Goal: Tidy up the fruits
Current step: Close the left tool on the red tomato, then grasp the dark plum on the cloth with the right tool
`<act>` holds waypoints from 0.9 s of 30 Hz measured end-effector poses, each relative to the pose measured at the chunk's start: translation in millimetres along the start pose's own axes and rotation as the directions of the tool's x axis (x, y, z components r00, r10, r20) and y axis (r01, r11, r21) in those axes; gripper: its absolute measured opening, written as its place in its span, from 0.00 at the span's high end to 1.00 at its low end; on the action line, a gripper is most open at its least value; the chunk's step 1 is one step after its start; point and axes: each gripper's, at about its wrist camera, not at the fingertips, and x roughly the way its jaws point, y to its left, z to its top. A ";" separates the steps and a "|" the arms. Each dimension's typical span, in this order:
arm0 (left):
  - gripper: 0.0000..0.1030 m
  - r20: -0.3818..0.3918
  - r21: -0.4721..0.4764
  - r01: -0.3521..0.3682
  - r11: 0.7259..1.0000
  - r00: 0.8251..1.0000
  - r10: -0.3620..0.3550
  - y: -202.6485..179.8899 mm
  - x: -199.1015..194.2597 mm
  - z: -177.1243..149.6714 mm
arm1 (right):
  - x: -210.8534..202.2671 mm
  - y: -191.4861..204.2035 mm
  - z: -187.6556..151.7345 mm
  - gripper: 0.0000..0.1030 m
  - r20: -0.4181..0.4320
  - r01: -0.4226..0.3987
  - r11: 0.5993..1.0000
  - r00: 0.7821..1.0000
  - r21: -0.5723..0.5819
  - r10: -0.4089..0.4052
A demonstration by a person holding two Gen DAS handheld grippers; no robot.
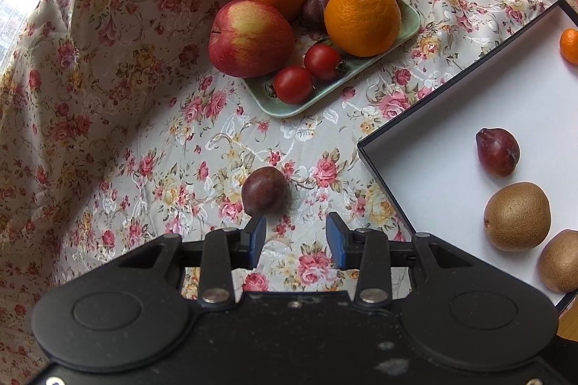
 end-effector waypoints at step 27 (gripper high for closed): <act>0.55 -0.037 -0.006 0.015 1.000 0.999 -0.015 0.1 12.0 11.8 | 55.3 33.7 3.4 0.63 0.047 0.062 0.997 0.997 -0.044 -0.059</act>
